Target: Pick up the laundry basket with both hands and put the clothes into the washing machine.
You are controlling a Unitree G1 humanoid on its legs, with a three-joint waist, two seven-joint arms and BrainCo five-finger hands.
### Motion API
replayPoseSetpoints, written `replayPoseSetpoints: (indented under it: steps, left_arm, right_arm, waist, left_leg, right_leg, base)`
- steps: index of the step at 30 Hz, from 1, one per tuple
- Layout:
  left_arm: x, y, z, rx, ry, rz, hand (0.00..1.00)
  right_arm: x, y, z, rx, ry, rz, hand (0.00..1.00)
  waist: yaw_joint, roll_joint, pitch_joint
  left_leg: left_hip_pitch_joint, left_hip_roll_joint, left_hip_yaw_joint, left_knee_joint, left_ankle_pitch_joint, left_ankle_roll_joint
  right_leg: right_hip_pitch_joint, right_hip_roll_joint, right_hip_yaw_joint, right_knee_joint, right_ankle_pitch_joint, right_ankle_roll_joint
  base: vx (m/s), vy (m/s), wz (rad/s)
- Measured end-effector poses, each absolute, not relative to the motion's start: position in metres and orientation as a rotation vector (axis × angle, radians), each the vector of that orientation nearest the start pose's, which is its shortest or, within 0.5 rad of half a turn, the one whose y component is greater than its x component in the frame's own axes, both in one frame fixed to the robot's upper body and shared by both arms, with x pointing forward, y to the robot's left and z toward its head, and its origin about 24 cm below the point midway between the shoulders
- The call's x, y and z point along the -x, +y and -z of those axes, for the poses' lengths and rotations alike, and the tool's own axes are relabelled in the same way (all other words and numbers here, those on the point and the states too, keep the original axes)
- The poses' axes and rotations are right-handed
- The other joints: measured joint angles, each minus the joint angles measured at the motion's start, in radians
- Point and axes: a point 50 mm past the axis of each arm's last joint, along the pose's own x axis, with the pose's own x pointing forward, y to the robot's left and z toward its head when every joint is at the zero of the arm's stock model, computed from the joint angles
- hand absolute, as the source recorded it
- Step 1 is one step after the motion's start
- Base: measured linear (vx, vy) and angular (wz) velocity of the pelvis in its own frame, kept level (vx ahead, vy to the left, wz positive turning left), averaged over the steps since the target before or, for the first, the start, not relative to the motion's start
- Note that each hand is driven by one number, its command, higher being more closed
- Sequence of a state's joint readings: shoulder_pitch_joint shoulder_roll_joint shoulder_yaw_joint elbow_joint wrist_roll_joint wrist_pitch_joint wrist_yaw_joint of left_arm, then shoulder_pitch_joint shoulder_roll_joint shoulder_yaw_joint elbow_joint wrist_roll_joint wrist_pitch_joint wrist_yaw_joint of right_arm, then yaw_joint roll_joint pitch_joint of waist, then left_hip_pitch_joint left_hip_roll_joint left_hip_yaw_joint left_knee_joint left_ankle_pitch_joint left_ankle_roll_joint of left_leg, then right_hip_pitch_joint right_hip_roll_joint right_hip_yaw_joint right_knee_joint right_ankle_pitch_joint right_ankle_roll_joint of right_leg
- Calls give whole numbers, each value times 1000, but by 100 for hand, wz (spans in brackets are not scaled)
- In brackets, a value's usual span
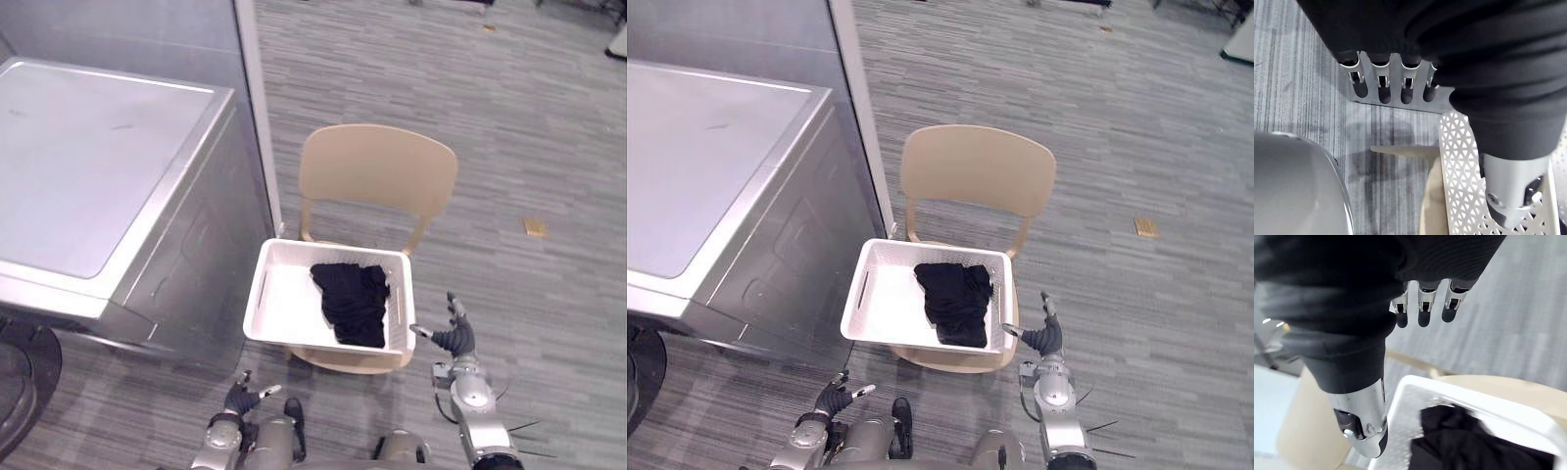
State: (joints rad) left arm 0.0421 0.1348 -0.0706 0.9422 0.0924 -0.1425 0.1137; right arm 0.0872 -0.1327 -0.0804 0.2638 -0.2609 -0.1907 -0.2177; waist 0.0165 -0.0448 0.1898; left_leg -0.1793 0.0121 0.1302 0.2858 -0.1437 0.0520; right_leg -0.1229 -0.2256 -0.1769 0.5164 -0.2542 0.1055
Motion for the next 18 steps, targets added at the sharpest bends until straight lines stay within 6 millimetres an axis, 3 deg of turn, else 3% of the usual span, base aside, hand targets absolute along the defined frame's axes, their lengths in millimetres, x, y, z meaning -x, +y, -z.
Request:
replayPoseSetpoints:
  steps: [2,3,4,5,8,11,14,18]
  left_arm:
    - [-142,199,137,-292,829,-56,0]
    - [-141,203,136,-302,828,-59,0]
    - [-141,204,136,-306,825,-60,0]
    - [-141,205,136,-303,826,-64,0]
    - [-139,205,137,-283,829,-83,0]
    - [-137,207,137,-287,835,-88,0]
    - [-149,206,132,-288,794,-85,0]
    - [-174,200,122,-278,723,-74,0]
  right_arm:
    - [-226,-206,1,468,69,206,0]
    - [-227,-202,-3,510,45,172,0]
    - [-228,-200,-3,528,40,151,0]
    - [-231,-197,-4,572,32,99,0]
    - [-241,-186,-7,649,1,-41,0]
    - [-253,-181,5,711,56,-151,0]
    - [-275,-183,5,780,75,-188,0]
    - [-310,-192,-9,870,88,-169,0]
  waist:
    - [-1,-4,-2]
    - [0,-26,-14]
    - [2,-26,-15]
    - [1,-20,-21]
    - [27,19,-20]
    - [27,28,-14]
    - [34,39,51]
    - [68,76,151]
  left_leg:
    - [0,-15,-22,5,6,1]
    - [-8,-34,-45,18,7,-3]
    - [-16,-44,-53,26,4,-7]
    - [-30,-40,-82,43,1,-16]
    - [-56,-14,-105,13,17,-43]
    - [-70,-10,-150,-10,35,-68]
    - [-83,-15,-183,-33,70,-85]
    - [-143,-15,-216,-44,114,-102]
  right_leg:
    - [-4,12,36,-100,4,8]
    - [-2,12,40,-171,36,15]
    - [-6,13,41,-206,72,18]
    - [7,21,33,-221,90,31]
    - [10,57,2,-295,122,17]
    - [17,71,-43,-320,127,10]
    - [22,72,-87,-329,131,4]
    - [-21,77,-135,-325,147,-20]
  base:
    - [104,-43,63]
    - [108,-90,70]
    - [111,-131,76]
    - [89,-106,44]
    - [95,-131,14]
    - [73,-127,32]
    - [11,-80,43]
    - [-83,-46,34]
